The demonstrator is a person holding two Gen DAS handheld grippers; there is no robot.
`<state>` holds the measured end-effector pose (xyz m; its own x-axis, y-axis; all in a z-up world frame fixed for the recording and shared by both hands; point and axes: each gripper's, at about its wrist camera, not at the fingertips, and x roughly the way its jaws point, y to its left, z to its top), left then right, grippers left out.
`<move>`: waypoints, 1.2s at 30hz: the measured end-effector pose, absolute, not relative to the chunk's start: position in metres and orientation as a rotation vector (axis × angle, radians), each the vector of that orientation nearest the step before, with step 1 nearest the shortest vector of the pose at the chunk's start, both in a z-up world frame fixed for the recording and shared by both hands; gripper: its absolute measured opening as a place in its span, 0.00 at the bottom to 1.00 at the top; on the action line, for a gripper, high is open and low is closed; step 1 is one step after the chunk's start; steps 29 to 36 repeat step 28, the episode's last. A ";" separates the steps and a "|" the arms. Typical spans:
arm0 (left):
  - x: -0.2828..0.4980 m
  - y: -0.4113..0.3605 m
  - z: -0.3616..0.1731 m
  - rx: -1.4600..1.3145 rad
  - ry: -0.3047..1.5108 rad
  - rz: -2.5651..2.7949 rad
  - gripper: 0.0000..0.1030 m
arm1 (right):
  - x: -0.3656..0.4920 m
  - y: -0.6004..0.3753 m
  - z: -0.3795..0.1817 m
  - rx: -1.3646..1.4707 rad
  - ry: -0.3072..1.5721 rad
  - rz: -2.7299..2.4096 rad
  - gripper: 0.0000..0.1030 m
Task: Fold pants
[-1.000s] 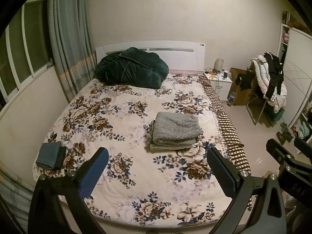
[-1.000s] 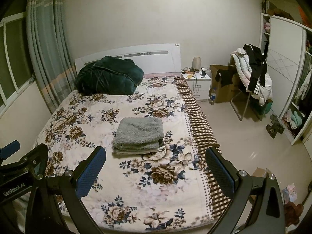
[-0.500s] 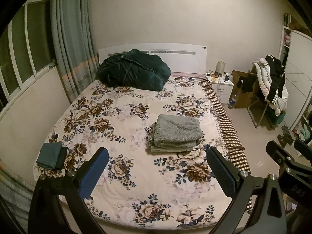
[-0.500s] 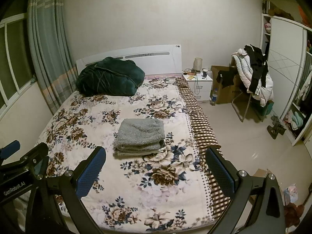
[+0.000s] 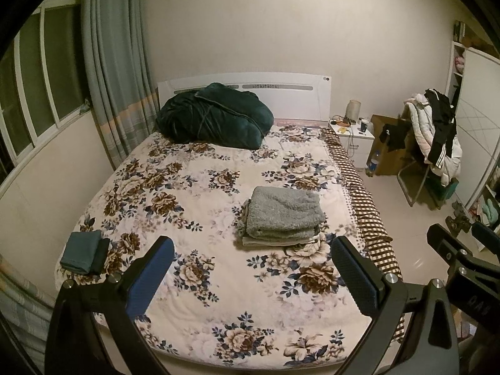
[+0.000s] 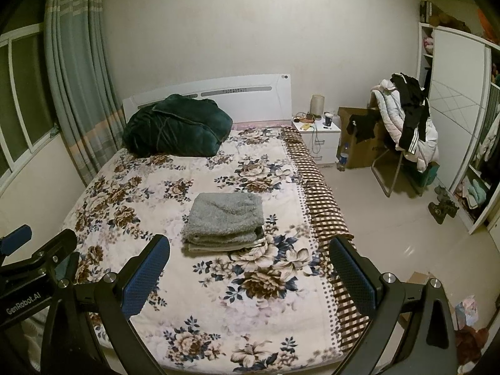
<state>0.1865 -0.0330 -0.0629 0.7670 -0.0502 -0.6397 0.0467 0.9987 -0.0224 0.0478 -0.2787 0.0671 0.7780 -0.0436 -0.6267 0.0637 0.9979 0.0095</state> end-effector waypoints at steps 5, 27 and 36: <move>0.187 -0.033 -0.061 -0.006 0.694 -0.055 1.00 | 0.048 -0.276 0.068 0.029 0.676 -0.058 1.00; 0.183 -0.034 -0.051 -0.010 0.675 -0.047 1.00 | 0.039 -0.270 0.067 0.034 0.668 -0.079 1.00; 0.184 -0.033 -0.050 -0.013 0.675 -0.049 1.00 | 0.041 -0.269 0.066 0.032 0.666 -0.077 1.00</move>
